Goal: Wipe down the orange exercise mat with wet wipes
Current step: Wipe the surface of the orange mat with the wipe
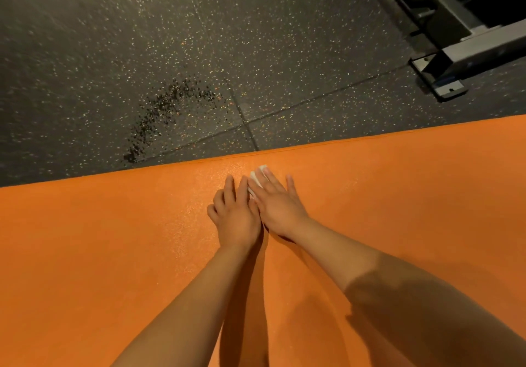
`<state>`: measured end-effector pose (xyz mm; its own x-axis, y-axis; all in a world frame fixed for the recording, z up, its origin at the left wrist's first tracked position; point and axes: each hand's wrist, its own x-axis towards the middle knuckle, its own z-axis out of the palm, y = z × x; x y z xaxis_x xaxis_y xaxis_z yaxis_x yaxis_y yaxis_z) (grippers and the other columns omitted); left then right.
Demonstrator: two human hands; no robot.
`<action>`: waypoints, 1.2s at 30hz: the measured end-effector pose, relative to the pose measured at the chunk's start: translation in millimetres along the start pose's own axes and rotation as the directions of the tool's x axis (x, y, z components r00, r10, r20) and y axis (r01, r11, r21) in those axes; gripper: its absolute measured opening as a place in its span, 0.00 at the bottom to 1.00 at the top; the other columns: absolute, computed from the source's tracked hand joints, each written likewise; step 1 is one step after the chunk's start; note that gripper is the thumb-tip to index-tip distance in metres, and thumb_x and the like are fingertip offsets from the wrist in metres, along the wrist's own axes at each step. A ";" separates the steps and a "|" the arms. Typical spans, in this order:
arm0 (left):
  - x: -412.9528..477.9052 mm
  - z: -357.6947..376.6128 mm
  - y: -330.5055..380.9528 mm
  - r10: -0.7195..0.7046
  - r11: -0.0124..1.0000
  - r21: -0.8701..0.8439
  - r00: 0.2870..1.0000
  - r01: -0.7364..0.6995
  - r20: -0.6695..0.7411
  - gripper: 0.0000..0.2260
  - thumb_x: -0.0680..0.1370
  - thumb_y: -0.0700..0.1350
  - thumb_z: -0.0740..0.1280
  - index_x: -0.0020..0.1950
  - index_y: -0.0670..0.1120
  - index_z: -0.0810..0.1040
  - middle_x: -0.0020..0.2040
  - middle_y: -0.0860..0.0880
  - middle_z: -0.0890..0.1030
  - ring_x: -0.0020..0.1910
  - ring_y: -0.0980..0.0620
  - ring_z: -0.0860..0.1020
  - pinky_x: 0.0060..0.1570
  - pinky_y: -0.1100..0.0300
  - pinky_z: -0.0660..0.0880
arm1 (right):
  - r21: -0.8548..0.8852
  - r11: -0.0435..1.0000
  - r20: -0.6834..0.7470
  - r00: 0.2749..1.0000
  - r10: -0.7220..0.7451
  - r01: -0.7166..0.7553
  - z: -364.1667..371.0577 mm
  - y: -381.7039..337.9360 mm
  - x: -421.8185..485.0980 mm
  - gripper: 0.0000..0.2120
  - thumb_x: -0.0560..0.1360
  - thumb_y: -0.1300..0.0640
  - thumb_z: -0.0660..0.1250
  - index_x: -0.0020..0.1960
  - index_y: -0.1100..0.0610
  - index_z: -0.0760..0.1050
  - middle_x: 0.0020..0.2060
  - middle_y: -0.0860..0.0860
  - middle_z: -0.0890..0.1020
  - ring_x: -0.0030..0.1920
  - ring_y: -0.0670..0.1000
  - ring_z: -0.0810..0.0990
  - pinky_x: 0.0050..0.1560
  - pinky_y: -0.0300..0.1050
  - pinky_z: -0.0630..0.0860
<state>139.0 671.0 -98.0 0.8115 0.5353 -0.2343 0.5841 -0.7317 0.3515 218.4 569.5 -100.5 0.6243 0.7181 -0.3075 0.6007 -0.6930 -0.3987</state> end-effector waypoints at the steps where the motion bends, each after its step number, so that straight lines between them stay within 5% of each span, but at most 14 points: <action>1: 4.7 -0.3 0.9 -0.019 1.000 0.007 0.999 0.019 0.030 0.25 0.84 0.53 0.55 0.81 0.57 0.55 0.83 0.50 0.49 0.76 0.45 0.52 0.70 0.45 0.52 | -0.021 1.000 -0.016 1.000 0.019 -0.020 -2.0 7.6 2.6 0.26 0.87 0.50 0.46 0.83 0.47 0.43 0.82 0.46 0.41 0.80 0.47 0.33 0.78 0.63 0.34; 6: 5.9 6.5 4.8 -0.069 0.997 0.045 0.992 0.065 0.105 0.26 0.85 0.54 0.49 0.82 0.57 0.43 0.82 0.52 0.38 0.78 0.46 0.45 0.72 0.43 0.47 | 0.086 0.922 -0.119 0.915 0.385 -0.376 -13.5 25.9 11.8 0.27 0.86 0.52 0.45 0.83 0.51 0.42 0.82 0.49 0.40 0.80 0.49 0.34 0.78 0.63 0.37; 14: 9.2 13.8 -1.0 -0.066 0.997 -0.025 0.989 0.070 0.136 0.30 0.83 0.52 0.54 0.81 0.61 0.42 0.81 0.55 0.35 0.78 0.47 0.41 0.72 0.43 0.40 | 0.033 0.999 0.084 0.996 -0.017 0.014 -20.9 -6.6 44.8 0.32 0.83 0.56 0.53 0.83 0.47 0.42 0.82 0.46 0.40 0.80 0.46 0.33 0.74 0.62 0.28; 20: 5.5 13.6 31.7 0.088 0.996 0.019 0.993 -0.090 0.073 0.27 0.83 0.50 0.55 0.82 0.56 0.52 0.83 0.48 0.47 0.78 0.43 0.50 0.73 0.42 0.48 | 0.062 0.958 -0.056 0.957 0.283 -0.280 -22.2 22.0 22.0 0.26 0.86 0.50 0.44 0.83 0.45 0.43 0.82 0.45 0.38 0.80 0.46 0.33 0.77 0.64 0.35; 24: 1.4 23.7 45.0 0.055 0.998 -0.016 0.993 -0.054 0.100 0.26 0.84 0.54 0.52 0.82 0.55 0.51 0.83 0.48 0.44 0.79 0.44 0.47 0.75 0.42 0.45 | 0.144 0.876 -0.092 0.875 0.475 -0.461 -24.5 34.5 9.3 0.28 0.86 0.52 0.46 0.83 0.48 0.39 0.81 0.47 0.37 0.80 0.48 0.32 0.78 0.65 0.36; 29: 1.3 24.8 30.7 0.128 0.989 -0.085 0.991 -0.124 0.040 0.26 0.84 0.51 0.56 0.82 0.53 0.55 0.83 0.51 0.49 0.79 0.47 0.49 0.75 0.47 0.46 | 0.086 0.974 -0.023 0.977 0.213 -0.211 -17.2 25.3 1.8 0.27 0.86 0.51 0.47 0.83 0.47 0.42 0.82 0.46 0.39 0.80 0.47 0.32 0.78 0.63 0.35; 33: -5.3 25.5 29.8 0.138 0.986 -0.099 0.990 -0.135 0.026 0.25 0.84 0.47 0.57 0.81 0.51 0.58 0.83 0.50 0.52 0.80 0.48 0.50 0.77 0.47 0.46 | 0.123 0.945 -0.128 0.940 0.317 -0.302 -9.8 30.9 -13.8 0.26 0.87 0.52 0.46 0.83 0.47 0.45 0.82 0.46 0.42 0.80 0.46 0.35 0.79 0.62 0.37; 36: -8.6 25.7 27.1 0.168 0.980 -0.116 0.985 -0.163 0.039 0.24 0.84 0.46 0.56 0.81 0.50 0.58 0.83 0.49 0.52 0.81 0.48 0.48 0.78 0.47 0.44 | 0.125 0.970 -0.102 0.969 0.223 -0.210 3.8 19.3 -31.7 0.27 0.86 0.52 0.49 0.83 0.47 0.45 0.82 0.45 0.41 0.80 0.45 0.34 0.78 0.61 0.36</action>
<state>148.2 635.7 -109.8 0.8983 0.3875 -0.2071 0.4382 -0.7551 0.4877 208.3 533.6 -101.7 0.7904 0.5349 -0.2987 0.3887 -0.8147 -0.4303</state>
